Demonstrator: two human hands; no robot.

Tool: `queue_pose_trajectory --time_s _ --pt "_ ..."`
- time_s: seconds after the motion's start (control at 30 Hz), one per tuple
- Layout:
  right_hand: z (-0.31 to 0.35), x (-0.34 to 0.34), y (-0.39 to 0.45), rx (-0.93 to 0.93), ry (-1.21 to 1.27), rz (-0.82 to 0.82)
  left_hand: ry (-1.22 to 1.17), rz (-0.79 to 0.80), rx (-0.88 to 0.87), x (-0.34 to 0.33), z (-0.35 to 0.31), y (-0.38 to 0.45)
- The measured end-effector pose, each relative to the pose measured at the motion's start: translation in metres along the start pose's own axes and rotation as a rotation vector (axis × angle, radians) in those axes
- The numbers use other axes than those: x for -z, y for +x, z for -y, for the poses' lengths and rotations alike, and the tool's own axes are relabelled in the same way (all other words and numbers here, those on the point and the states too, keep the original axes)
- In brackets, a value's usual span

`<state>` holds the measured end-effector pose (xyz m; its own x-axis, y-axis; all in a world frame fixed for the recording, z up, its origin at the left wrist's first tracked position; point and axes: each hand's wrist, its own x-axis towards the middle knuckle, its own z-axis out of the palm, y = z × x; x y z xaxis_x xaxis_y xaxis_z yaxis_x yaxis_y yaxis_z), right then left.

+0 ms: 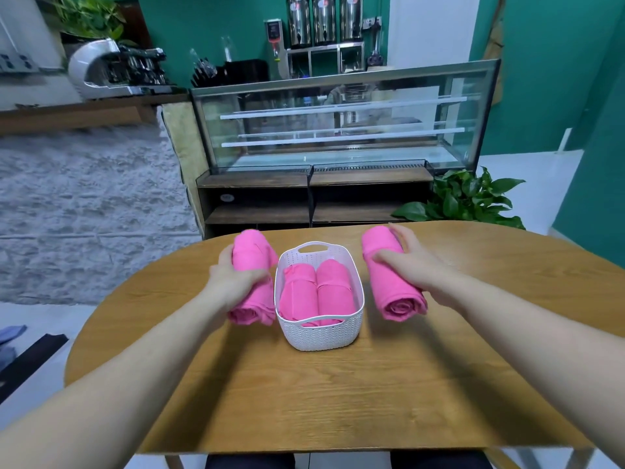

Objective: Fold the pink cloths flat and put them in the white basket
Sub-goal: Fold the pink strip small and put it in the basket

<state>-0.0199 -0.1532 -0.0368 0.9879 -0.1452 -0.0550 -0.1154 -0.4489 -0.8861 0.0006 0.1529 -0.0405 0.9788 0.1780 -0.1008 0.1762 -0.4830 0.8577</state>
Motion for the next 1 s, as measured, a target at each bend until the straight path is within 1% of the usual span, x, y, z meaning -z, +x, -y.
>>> queue_pose_trajectory --time_s 0.07,0.17,0.23,0.3,0.4,0.5,0.6,0.7,0.83,0.93,1.0 --pt "0.024 -0.004 0.0 0.073 -0.015 0.012 -0.001 0.0 -0.048 0.004 -0.021 0.003" --pt "0.057 -0.019 0.003 0.142 0.007 0.069 0.029 0.052 -0.117 -0.003 -0.052 0.002" --pt "0.072 -0.033 0.003 0.151 0.027 0.089 0.066 0.079 -0.133 -0.018 -0.067 -0.005" --pt "0.079 -0.048 0.005 0.154 -0.024 0.065 0.087 0.109 -0.105 -0.033 -0.074 -0.009" --pt "0.075 -0.06 0.01 0.107 -0.142 0.058 0.111 0.132 -0.05 -0.047 -0.069 -0.012" --pt "0.063 -0.066 0.011 0.031 -0.116 0.075 0.135 0.162 -0.026 -0.058 -0.055 -0.01" --pt "0.056 -0.073 0.014 -0.019 -0.141 0.053 0.192 0.158 -0.029 -0.065 -0.05 -0.016" --pt "0.052 -0.078 0.019 -0.036 -0.147 0.038 0.235 0.151 -0.036 -0.068 -0.049 -0.017" --pt "0.052 -0.08 0.023 -0.058 -0.088 0.037 0.268 0.121 -0.061 -0.068 -0.046 -0.018" --pt "0.053 -0.086 0.026 -0.067 -0.042 0.015 0.361 0.084 -0.077 -0.07 -0.042 -0.015" --pt "0.05 -0.088 0.029 -0.056 -0.075 0.013 0.378 0.081 -0.066 -0.071 -0.041 -0.012"
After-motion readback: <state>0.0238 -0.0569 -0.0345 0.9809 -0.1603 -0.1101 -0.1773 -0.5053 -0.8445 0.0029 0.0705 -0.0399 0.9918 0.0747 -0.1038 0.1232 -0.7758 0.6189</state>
